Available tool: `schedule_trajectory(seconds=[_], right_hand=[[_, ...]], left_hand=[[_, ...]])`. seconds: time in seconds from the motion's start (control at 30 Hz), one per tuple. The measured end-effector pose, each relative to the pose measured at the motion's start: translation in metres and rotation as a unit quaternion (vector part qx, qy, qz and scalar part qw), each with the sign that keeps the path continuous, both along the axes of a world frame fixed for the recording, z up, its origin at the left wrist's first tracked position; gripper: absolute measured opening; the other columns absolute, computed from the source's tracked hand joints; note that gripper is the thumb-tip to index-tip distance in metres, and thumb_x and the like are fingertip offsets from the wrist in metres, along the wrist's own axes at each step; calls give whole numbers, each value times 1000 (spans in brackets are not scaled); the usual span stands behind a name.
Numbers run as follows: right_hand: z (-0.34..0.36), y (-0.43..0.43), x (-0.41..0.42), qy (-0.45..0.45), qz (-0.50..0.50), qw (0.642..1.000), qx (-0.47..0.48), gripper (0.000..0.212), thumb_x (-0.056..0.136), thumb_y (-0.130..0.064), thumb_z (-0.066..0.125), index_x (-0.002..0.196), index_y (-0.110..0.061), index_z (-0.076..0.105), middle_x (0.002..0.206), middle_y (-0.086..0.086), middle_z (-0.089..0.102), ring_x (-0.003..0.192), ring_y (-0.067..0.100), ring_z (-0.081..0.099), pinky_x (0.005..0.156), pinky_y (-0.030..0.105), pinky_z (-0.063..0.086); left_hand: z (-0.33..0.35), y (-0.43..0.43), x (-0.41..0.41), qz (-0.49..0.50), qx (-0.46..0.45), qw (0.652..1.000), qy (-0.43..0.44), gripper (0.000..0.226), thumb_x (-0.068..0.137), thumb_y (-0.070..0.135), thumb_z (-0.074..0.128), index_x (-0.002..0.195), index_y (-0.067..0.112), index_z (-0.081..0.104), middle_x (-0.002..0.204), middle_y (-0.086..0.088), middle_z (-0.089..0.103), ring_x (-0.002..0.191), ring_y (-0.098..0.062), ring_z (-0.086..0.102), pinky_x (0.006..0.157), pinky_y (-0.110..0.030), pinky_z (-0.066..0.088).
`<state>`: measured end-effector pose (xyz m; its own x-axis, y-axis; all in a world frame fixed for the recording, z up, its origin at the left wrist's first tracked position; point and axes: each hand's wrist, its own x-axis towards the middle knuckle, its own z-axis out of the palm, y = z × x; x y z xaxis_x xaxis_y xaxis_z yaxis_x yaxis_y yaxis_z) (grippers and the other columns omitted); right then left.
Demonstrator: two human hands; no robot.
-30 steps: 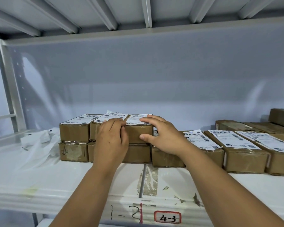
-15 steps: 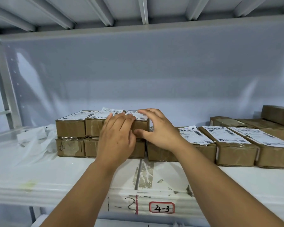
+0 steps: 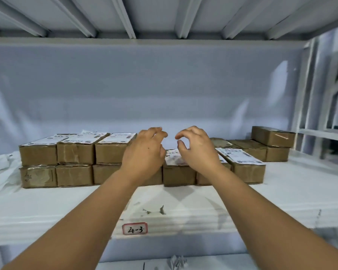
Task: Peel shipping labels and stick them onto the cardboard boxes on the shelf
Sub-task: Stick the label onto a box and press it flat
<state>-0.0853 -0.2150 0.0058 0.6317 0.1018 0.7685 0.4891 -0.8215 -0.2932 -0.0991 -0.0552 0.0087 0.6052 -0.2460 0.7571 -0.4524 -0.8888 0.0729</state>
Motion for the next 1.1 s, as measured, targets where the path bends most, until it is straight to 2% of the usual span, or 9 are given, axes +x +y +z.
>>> schedule_trajectory(seconds=[0.23, 0.43, 0.5, 0.53, 0.6, 0.63, 0.73, 0.9, 1.1], right_hand=[[-8, -98, -2, 9, -103, 991, 87, 21, 88, -13, 52, 101, -16, 69, 109, 5, 59, 112, 23, 45, 92, 27, 34], [-20, -174, 7, -47, -230, 944, 231, 28, 87, -10, 55, 111, -17, 66, 122, 6, 49, 123, 25, 37, 95, 22, 28], [-21, -197, 19, -26, -273, 935, 226, 36, 87, -13, 56, 122, -18, 58, 130, 13, 43, 124, 31, 34, 102, 33, 31], [-21, -208, 24, -8, -289, 933, 215, 43, 87, -14, 57, 129, -19, 52, 134, 16, 38, 126, 34, 32, 104, 39, 33], [-23, -226, 37, 28, -315, 932, 179, 58, 87, -18, 59, 141, -24, 38, 143, 20, 27, 131, 37, 26, 107, 45, 32], [-23, -232, 42, 40, -325, 930, 166, 65, 87, -20, 61, 144, -27, 32, 147, 21, 21, 135, 38, 23, 108, 45, 30], [-25, -243, 58, 69, -336, 923, 176, 77, 87, -31, 65, 148, -33, 19, 154, 23, 5, 140, 39, 13, 113, 48, 24], [-37, -260, 82, 129, -323, 902, 255, 83, 83, -47, 66, 148, -39, 15, 156, 21, -1, 143, 39, 3, 112, 50, 24], [-35, -267, 78, 98, -319, 896, 291, 84, 85, -34, 68, 147, -37, 12, 156, 21, -1, 143, 39, 7, 111, 51, 27]], left_hand=[[-17, -94, 6, -60, -39, 993, 94, 39, 94, 23, 44, 133, 24, 48, 135, 2, 52, 124, -19, 44, 98, -36, 41], [-23, -150, 10, -33, 51, 997, 49, 40, 98, 45, 32, 133, 31, 48, 131, 8, 55, 122, -16, 47, 91, -32, 41], [-28, -154, 11, -6, 99, 995, -7, 38, 97, 47, 36, 125, 30, 55, 116, 8, 64, 108, -16, 57, 79, -30, 45], [-30, -156, 11, 2, 125, 990, -58, 32, 95, 47, 44, 114, 30, 63, 99, 8, 69, 92, -16, 64, 67, -28, 47], [-36, -159, 17, 19, 180, 974, -136, 24, 88, 44, 54, 84, 27, 70, 62, 7, 66, 54, -16, 62, 44, -21, 36], [-37, -160, 20, 17, 182, 971, -157, 30, 87, 43, 49, 74, 25, 69, 54, 6, 61, 46, -16, 59, 42, -19, 28], [-43, -161, 23, 9, 173, 971, -166, 43, 87, 43, 34, 65, 23, 65, 55, 6, 60, 48, -18, 58, 48, -20, 19], [-48, -161, 26, -21, 152, 975, -161, 42, 88, 42, 35, 65, 20, 63, 59, 5, 59, 53, -22, 58, 42, -21, 28], [-51, -160, 25, -24, 149, 974, -170, 41, 89, 41, 35, 71, 21, 66, 64, 4, 62, 57, -22, 60, 40, -25, 37]])
